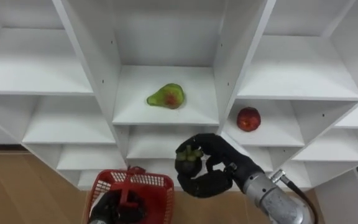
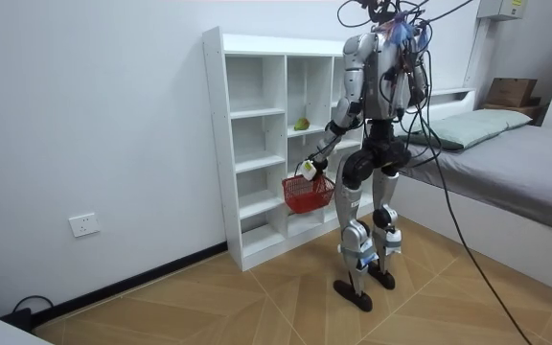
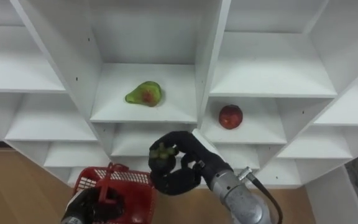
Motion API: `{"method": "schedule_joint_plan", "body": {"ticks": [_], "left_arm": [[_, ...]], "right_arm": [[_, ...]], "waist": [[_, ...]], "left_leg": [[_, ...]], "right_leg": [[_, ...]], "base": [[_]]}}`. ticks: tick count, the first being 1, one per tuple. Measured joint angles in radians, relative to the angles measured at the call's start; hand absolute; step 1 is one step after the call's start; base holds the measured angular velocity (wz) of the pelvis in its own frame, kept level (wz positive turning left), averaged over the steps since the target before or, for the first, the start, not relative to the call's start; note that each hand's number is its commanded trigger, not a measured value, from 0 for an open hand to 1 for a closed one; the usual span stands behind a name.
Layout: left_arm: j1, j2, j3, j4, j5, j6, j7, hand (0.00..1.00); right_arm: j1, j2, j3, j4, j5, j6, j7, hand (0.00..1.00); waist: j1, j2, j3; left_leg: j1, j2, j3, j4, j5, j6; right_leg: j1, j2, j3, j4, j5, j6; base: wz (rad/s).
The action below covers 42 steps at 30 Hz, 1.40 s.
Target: Collect fruits from the closet
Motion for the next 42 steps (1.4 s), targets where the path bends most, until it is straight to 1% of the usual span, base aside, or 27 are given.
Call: {"method": "schedule_joint_plan", "body": {"ticks": [2, 3, 5, 7, 10, 17, 19, 22, 24, 26, 28, 30, 34, 36, 38, 39, 41, 42], "left_arm": [[-0.009, -0.008, -0.004, -0.023, -0.021, 0.001, 0.000, 1.00], [-0.024, -0.013, -0.014, -0.039, -0.038, -0.001, 0.000, 1.00], [-0.049, -0.016, -0.039, -0.049, -0.055, -0.007, -0.001, 1.00], [-0.061, -0.016, -0.053, -0.053, -0.074, -0.009, -0.001, 1.00], [-0.061, -0.016, -0.072, -0.055, -0.080, -0.008, -0.002, 1.00], [-0.070, -0.014, -0.062, -0.079, -0.079, -0.008, -0.005, 1.00], [-0.070, -0.016, -0.059, -0.080, -0.078, -0.008, -0.005, 1.00], [-0.073, -0.013, -0.058, -0.080, -0.078, -0.008, -0.006, 1.00], [-0.071, -0.007, -0.067, -0.080, -0.078, -0.009, -0.007, 1.00], [-0.071, -0.004, -0.070, -0.080, -0.074, -0.015, -0.012, 1.00], [-0.071, -0.005, -0.072, -0.075, -0.068, -0.024, -0.033, 1.00], [-0.072, -0.005, -0.074, -0.065, -0.068, -0.030, -0.046, 1.00], [-0.071, -0.003, -0.085, -0.044, -0.068, -0.030, -0.053, 1.00], [-0.072, 0.001, -0.109, -0.038, -0.067, -0.030, -0.065, 1.00], [-0.072, 0.001, -0.125, -0.035, -0.067, -0.030, -0.076, 1.00], [-0.072, 0.003, -0.138, -0.034, -0.067, -0.030, -0.082, 1.00], [-0.071, 0.004, -0.140, -0.034, -0.043, -0.030, -0.096, 1.00], [-0.071, 0.006, -0.140, -0.034, -0.026, -0.030, -0.106, 1.00]], "right_arm": [[-0.020, -0.001, 0.013, 0.036, -0.034, 0.001, -0.005, 1.00], [-0.030, 0.000, 0.017, 0.061, -0.048, 0.001, -0.011, 1.00], [-0.040, 0.000, 0.027, 0.089, -0.073, 0.002, -0.013, 1.00], [-0.053, 0.002, 0.047, 0.105, -0.096, 0.003, -0.019, 1.00], [-0.053, 0.007, 0.057, 0.153, -0.096, 0.004, -0.035, 1.00], [-0.063, 0.018, 0.059, 0.254, -0.106, 0.011, -0.043, 1.00], [-0.075, 0.021, 0.059, 0.289, -0.107, 0.011, -0.044, 1.00], [-0.109, 0.022, 0.059, 0.367, -0.107, 0.008, -0.053, 1.00], [-0.139, 0.026, 0.059, 0.449, -0.108, 0.007, -0.065, 1.00], [-0.150, 0.025, 0.056, 0.463, -0.115, 0.006, -0.068, 1.00], [-0.153, 0.032, 0.043, 0.471, -0.143, -0.004, -0.077, 1.00], [-0.171, 0.036, 0.040, 0.491, -0.143, -0.005, -0.082, 1.00], [-0.192, 0.036, 0.039, 0.511, -0.139, -0.015, -0.117, 1.00], [-0.210, 0.033, 0.039, 0.537, -0.139, -0.021, -0.143, 1.00], [-0.218, 0.030, 0.039, 0.546, -0.139, -0.022, -0.161, 1.00], [-0.223, 0.030, 0.039, 0.549, -0.139, -0.022, -0.169, 1.00], [-0.228, 0.030, 0.037, 0.551, -0.139, -0.025, -0.176, 1.00], [-0.230, 0.030, 0.031, 0.559, -0.139, -0.034, -0.182, 1.00]], "waist": [[-0.006, 0.000, 0.0000], [-0.007, 0.000, 0.0001], [-0.001, 0.000, 0.0000], [-0.001, 0.002, 0.0006], [-0.004, 0.002, 0.0006], [0.000, 0.005, 0.0014], [0.000, 0.008, 0.0033], [0.000, 0.010, 0.0034], [-0.003, 0.010, 0.0035], [-0.004, 0.010, 0.0036], [-0.004, 0.010, 0.0036], [-0.005, 0.011, 0.0042], [-0.004, 0.014, 0.0063], [-0.006, 0.020, 0.0097], [-0.004, 0.024, 0.0117], [-0.005, 0.026, 0.0117], [-0.003, 0.028, 0.0112], [-0.003, 0.028, 0.0112]], "left_leg": [[-0.005, 0.000, -0.009, 0.003, 0.000, 0.000], [-0.011, 0.000, -0.020, 0.004, 0.000, 0.000], [-0.016, 0.001, -0.021, 0.007, 0.000, 0.000], [-0.024, 0.001, -0.021, 0.010, 0.000, 0.000], [-0.037, 0.001, -0.023, 0.016, 0.000, 0.000], [-0.085, 0.003, -0.035, 0.037, 0.000, 0.000], [-0.093, 0.003, -0.035, 0.041, 0.000, 0.000], [-0.108, 0.003, -0.031, 0.049, 0.000, 0.000], [-0.111, 0.002, -0.030, 0.051, 0.000, 0.001], [-0.124, 0.001, -0.031, 0.055, 0.002, 0.003], [-0.134, 0.000, -0.031, 0.063, 0.002, 0.003], [-0.136, -0.001, -0.031, 0.064, 0.002, 0.003], [-0.137, -0.001, -0.035, 0.064, 0.002, 0.003], [-0.137, -0.001, -0.044, 0.064, 0.002, 0.003], [-0.139, 0.000, -0.044, 0.064, 0.002, 0.003], [-0.142, 0.000, -0.045, 0.064, 0.002, 0.003], [-0.146, 0.000, -0.044, 0.064, 0.002, 0.003], [-0.146, 0.000, -0.044, 0.064, 0.002, 0.003]], "right_leg": [[-0.002, -0.001, -0.014, 0.004, 0.000, 0.000], [-0.002, -0.003, -0.022, 0.004, 0.000, 0.000], [-0.006, -0.002, -0.022, 0.006, 0.000, 0.000], [-0.013, -0.002, -0.026, 0.005, 0.000, -0.001], [-0.020, -0.003, -0.039, 0.005, 0.001, -0.002], [-0.058, -0.004, -0.048, 0.010, 0.005, -0.008], [-0.068, -0.004, -0.049, 0.016, 0.005, -0.008], [-0.082, -0.006, -0.048, 0.024, 0.005, -0.008], [-0.084, -0.007, -0.049, 0.027, 0.005, -0.008], [-0.093, -0.010, -0.052, 0.027, 0.005, -0.008], [-0.098, -0.012, -0.053, 0.027, 0.005, -0.008], [-0.099, -0.013, -0.054, 0.026, 0.005, -0.007], [-0.097, -0.013, -0.064, 0.024, 0.005, -0.007], [-0.095, -0.013, -0.075, 0.024, 0.005, -0.007], [-0.096, -0.013, -0.076, 0.024, 0.005, -0.007], [-0.099, -0.013, -0.076, 0.024, 0.005, -0.007], [-0.103, -0.013, -0.076, 0.024, 0.005, -0.008], [-0.103, -0.013, -0.076, 0.024, 0.005, -0.008]], "base": [[0.14], [0.21], [0.08], [0.00], [0.06], [0.02], [0.00], [0.00], [0.00], [0.05], [0.05], [0.02], [0.03], [0.10], [0.02], [0.00], [0.00], [0.00]]}}
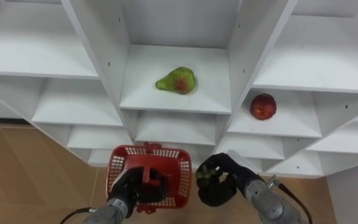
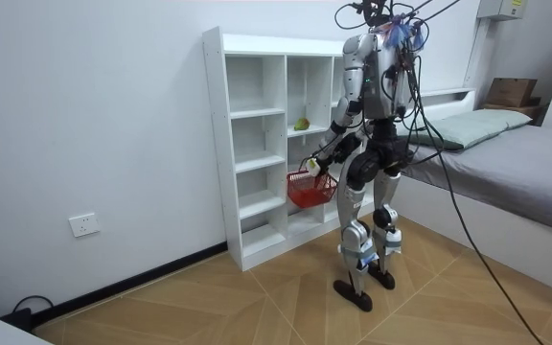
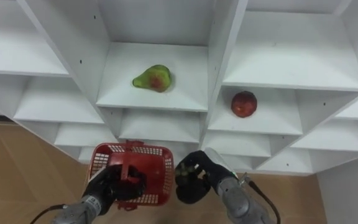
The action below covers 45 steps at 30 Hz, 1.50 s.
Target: Collect fruits from the closet
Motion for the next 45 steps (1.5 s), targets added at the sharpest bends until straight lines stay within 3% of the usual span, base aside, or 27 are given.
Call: {"method": "schedule_joint_plan", "body": {"ticks": [6, 11, 28, 38, 45], "left_arm": [[0.003, 0.018, -0.021, 0.001, 0.048, 0.001, -0.035, 1.00], [0.002, 0.018, -0.021, 0.000, 0.072, 0.002, -0.054, 1.00], [0.002, 0.021, -0.042, 0.000, 0.136, 0.002, -0.079, 1.00], [-0.002, 0.018, -0.041, 0.000, 0.164, 0.002, -0.106, 1.00], [-0.013, 0.018, -0.054, 0.019, 0.162, 0.002, -0.135, 1.00]], "right_arm": [[-0.009, -0.001, -0.012, 0.023, 0.010, -0.001, -0.025, 1.00], [-0.048, 0.001, -0.011, 0.082, 0.045, -0.003, -0.034, 1.00], [-0.057, 0.004, -0.006, 0.106, 0.045, -0.004, -0.082, 1.00], [-0.076, 0.046, 0.011, 0.162, 0.087, -0.009, -0.062, 1.00], [-0.097, 0.048, 0.031, 0.184, 0.116, -0.009, -0.053, 1.00]], "waist": [[-0.001, 0.001, -0.0008], [0.000, 0.003, -0.0017], [0.004, 0.005, -0.0031], [0.004, 0.005, -0.0034], [0.001, 0.006, -0.0030]], "left_leg": [[-0.009, 0.000, -0.001, 0.000, 0.000, 0.000], [-0.010, 0.000, 0.000, 0.003, 0.001, 0.000], [-0.011, 0.000, 0.004, 0.003, 0.002, 0.002], [-0.027, 0.002, 0.003, 0.007, 0.006, 0.003], [-0.029, 0.002, 0.001, 0.007, 0.007, 0.004]], "right_leg": [[-0.007, 0.001, -0.002, 0.000, 0.000, 0.000], [-0.008, 0.000, -0.003, 0.001, 0.000, -0.001], [-0.020, -0.003, 0.001, 0.016, 0.000, -0.001], [-0.035, -0.005, 0.001, 0.023, 0.001, -0.002], [-0.035, -0.006, 0.002, 0.023, 0.001, -0.002]], "base": [[0.00], [0.00], [-0.01], [0.00], [0.00]]}}
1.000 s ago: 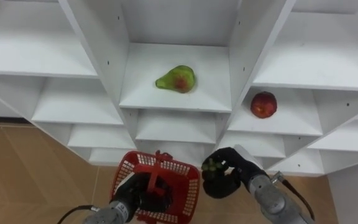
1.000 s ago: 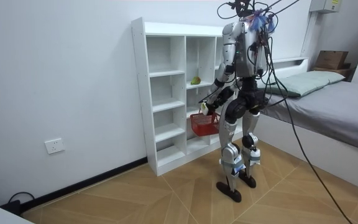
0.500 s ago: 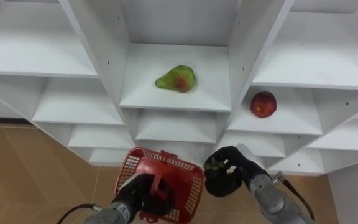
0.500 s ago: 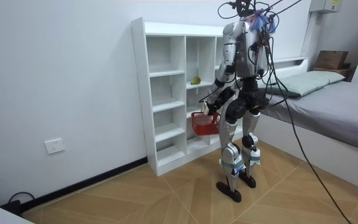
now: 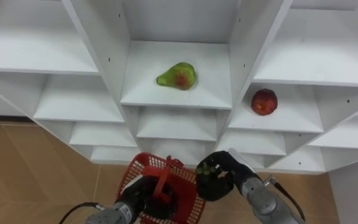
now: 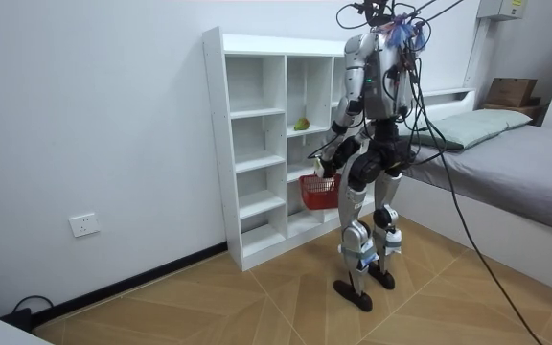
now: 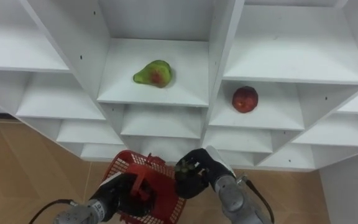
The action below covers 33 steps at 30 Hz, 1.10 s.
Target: Collect fruits from the closet
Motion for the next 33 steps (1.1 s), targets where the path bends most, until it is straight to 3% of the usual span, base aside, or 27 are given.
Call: {"method": "schedule_joint_plan", "body": {"ticks": [7, 17, 18, 19, 20, 27, 33], "left_arm": [[-0.036, -0.023, -0.007, 0.050, -0.001, -0.001, -0.001, 1.00], [-0.038, -0.026, -0.047, 0.057, -0.002, -0.002, 0.001, 1.00], [-0.039, -0.028, -0.047, 0.057, -0.001, -0.002, 0.002, 1.00], [-0.042, -0.029, -0.047, 0.057, -0.001, -0.002, 0.002, 1.00], [-0.044, -0.029, -0.047, 0.057, -0.001, -0.002, 0.002, 1.00], [-0.063, -0.025, -0.080, 0.058, -0.021, -0.001, 0.003, 1.00], [-0.069, -0.028, -0.082, 0.058, -0.019, -0.002, 0.007, 1.00]], "right_arm": [[-0.016, 0.000, 0.033, 0.010, 0.006, 0.000, 0.001, 1.00], [-0.016, -0.001, 0.083, 0.016, 0.005, -0.001, 0.003, 1.00], [-0.016, 0.000, 0.086, 0.016, 0.006, -0.001, 0.008, 0.61], [-0.017, 0.001, 0.086, 0.016, 0.006, -0.001, 0.012, 0.09], [-0.017, 0.001, 0.086, 0.016, 0.006, -0.001, 0.012, 0.00], [-0.021, -0.001, 0.097, 0.018, 0.005, -0.001, 0.012, 0.00], [-0.021, -0.002, 0.098, 0.027, 0.004, 0.000, 0.015, 0.00]], "waist": [[0.000, 0.000, 0.0006], [0.002, -0.004, 0.0066], [0.002, -0.004, 0.0067], [0.003, -0.004, 0.0066], [0.003, -0.004, 0.0066], [0.009, 0.009, 0.0136], [0.016, 0.010, 0.0134]], "left_leg": [[0.000, -0.002, -0.001, -0.001, 0.000, 0.000], [-0.004, -0.001, -0.001, -0.002, 0.000, 0.000], [-0.007, -0.001, -0.001, -0.001, 0.000, 0.000], [-0.013, 0.000, -0.002, 0.002, 0.000, 0.000], [-0.016, 0.000, -0.002, 0.002, 0.000, 0.000], [-0.026, 0.000, -0.007, 0.008, 0.000, 0.000], [-0.027, 0.000, -0.010, 0.008, 0.000, 0.000]], "right_leg": [[0.000, -0.001, -0.001, 0.000, 0.000, 0.000], [-0.001, 0.000, -0.003, -0.006, 0.000, 0.000], [-0.003, 0.000, -0.003, -0.006, 0.000, 0.000], [-0.008, 0.000, -0.004, -0.005, 0.000, 0.000], [-0.012, 0.000, -0.003, -0.004, 0.000, 0.000], [-0.016, -0.001, -0.017, -0.004, 0.000, 0.000], [-0.016, -0.001, -0.020, -0.005, 0.000, 0.000]], "base": [[0.00], [0.00], [0.00], [0.00], [0.00], [0.01], [0.02]]}}
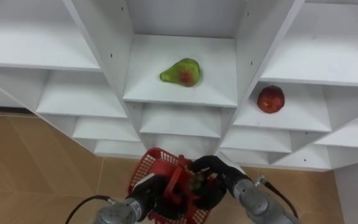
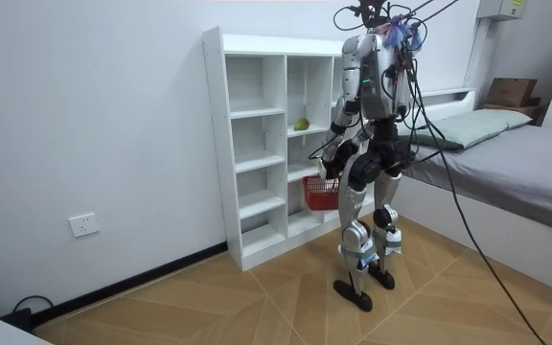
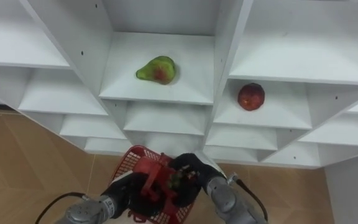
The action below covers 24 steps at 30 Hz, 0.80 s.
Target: Collect fruits from the closet
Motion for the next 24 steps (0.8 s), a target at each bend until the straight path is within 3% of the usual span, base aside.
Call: {"method": "schedule_joint_plan", "body": {"ticks": [24], "left_arm": [[-0.001, 0.008, -0.021, 0.006, 0.000, -0.018, 0.017, 1.00]], "right_arm": [[-0.009, -0.006, 0.019, 0.026, 0.002, -0.013, 0.009, 0.00]], "waist": [[0.007, 0.002, -0.0007]], "left_leg": [[0.004, 0.000, -0.002, 0.001, 0.000, 0.000]], "right_leg": [[0.005, -0.002, -0.006, 0.000, 0.001, -0.001]], "base": [[0.00]]}}
